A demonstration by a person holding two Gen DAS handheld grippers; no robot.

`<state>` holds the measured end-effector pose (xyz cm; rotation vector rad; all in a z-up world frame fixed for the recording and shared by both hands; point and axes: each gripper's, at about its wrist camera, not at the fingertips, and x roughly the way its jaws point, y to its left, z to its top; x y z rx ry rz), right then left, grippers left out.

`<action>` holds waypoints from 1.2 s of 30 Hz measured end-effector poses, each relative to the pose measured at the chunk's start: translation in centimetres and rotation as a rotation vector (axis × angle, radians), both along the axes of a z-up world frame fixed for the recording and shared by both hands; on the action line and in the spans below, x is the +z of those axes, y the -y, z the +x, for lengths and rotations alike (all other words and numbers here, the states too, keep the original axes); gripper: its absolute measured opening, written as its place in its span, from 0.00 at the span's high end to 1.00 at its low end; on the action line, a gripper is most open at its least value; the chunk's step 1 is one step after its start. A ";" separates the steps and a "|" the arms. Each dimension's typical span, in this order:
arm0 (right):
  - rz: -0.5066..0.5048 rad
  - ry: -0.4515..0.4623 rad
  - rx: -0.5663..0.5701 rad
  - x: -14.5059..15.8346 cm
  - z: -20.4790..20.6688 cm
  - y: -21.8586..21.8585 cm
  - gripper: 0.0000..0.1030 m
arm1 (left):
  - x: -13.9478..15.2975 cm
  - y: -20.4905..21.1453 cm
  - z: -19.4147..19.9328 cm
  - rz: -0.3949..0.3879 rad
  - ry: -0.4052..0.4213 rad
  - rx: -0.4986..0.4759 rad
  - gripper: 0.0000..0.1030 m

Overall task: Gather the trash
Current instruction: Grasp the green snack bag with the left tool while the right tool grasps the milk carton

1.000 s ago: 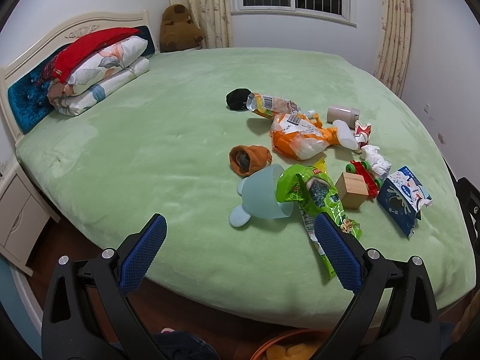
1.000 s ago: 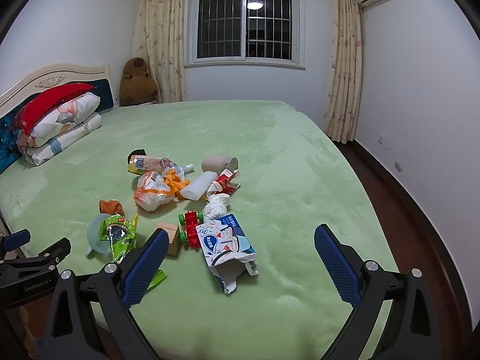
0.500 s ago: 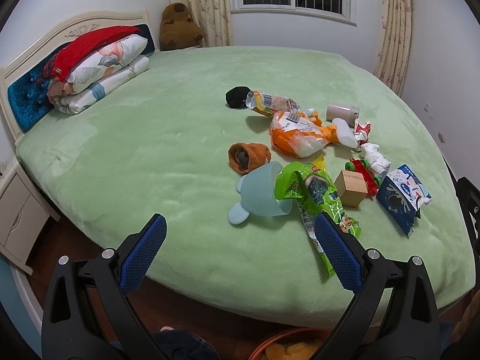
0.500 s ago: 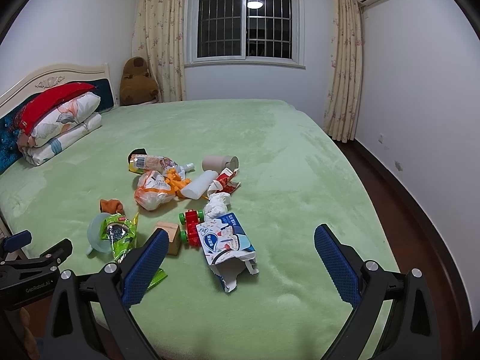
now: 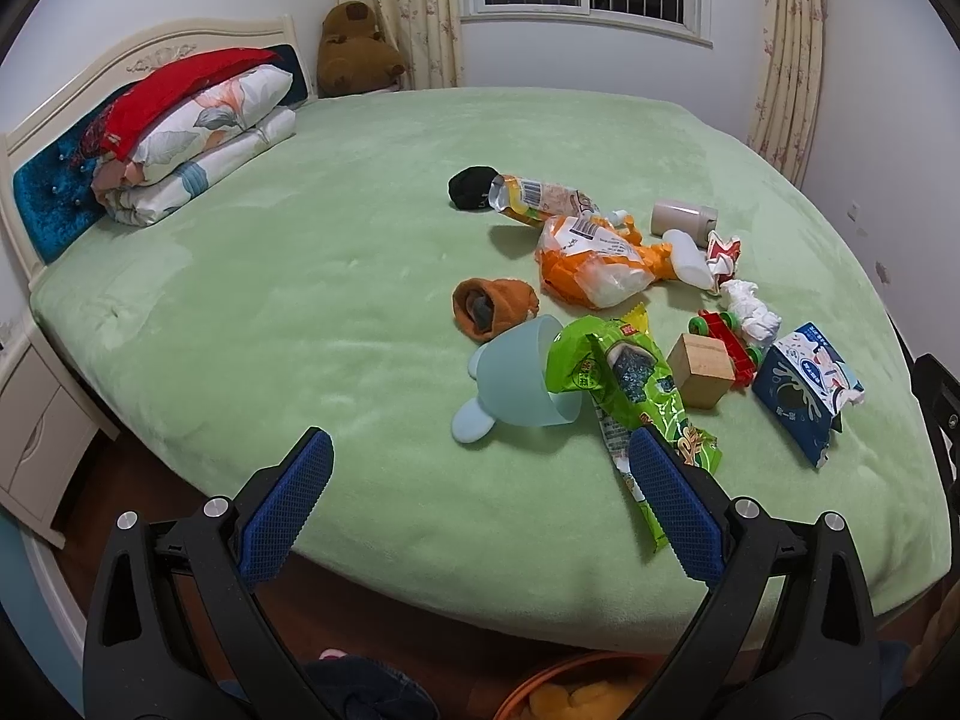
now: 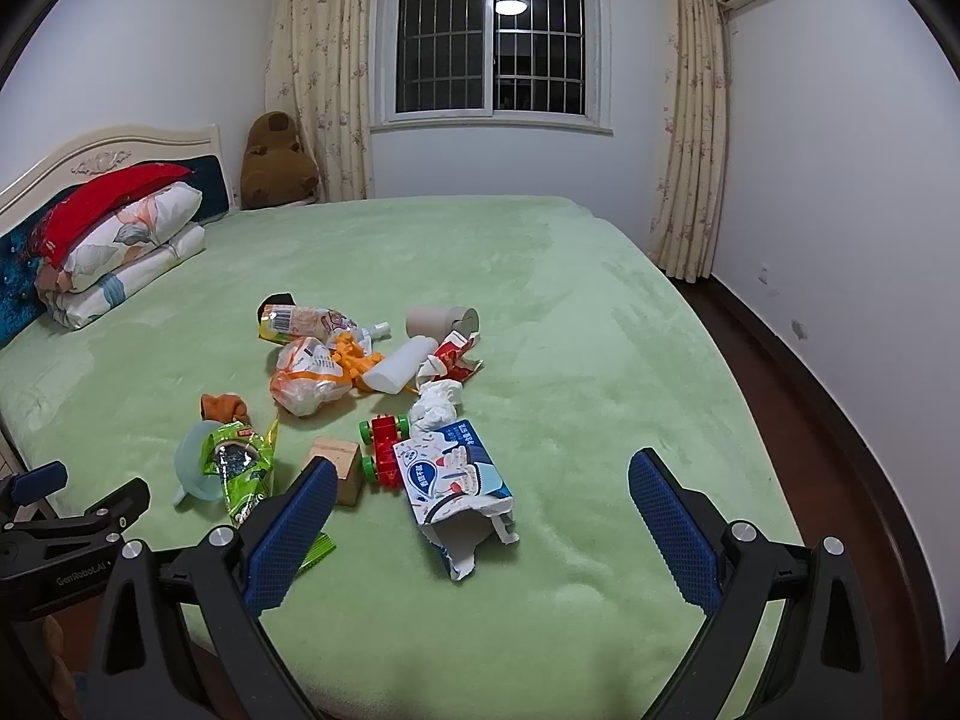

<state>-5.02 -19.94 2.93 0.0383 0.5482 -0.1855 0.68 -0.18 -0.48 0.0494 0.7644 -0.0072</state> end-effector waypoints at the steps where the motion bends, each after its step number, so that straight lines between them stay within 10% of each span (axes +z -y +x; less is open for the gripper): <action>1: 0.000 -0.001 -0.001 0.0 0.0 0.0 0.07 | 0.0 0.0 0.0 -0.001 0.000 0.000 0.06; 26: 0.046 -0.167 0.120 -4.5 5.3 3.1 0.06 | -2.0 -2.6 -0.5 -0.076 -0.037 0.024 0.06; 36: -0.112 -0.279 0.172 -7.5 9.0 1.4 0.10 | -2.7 -2.8 0.1 -0.097 -0.124 -0.052 0.06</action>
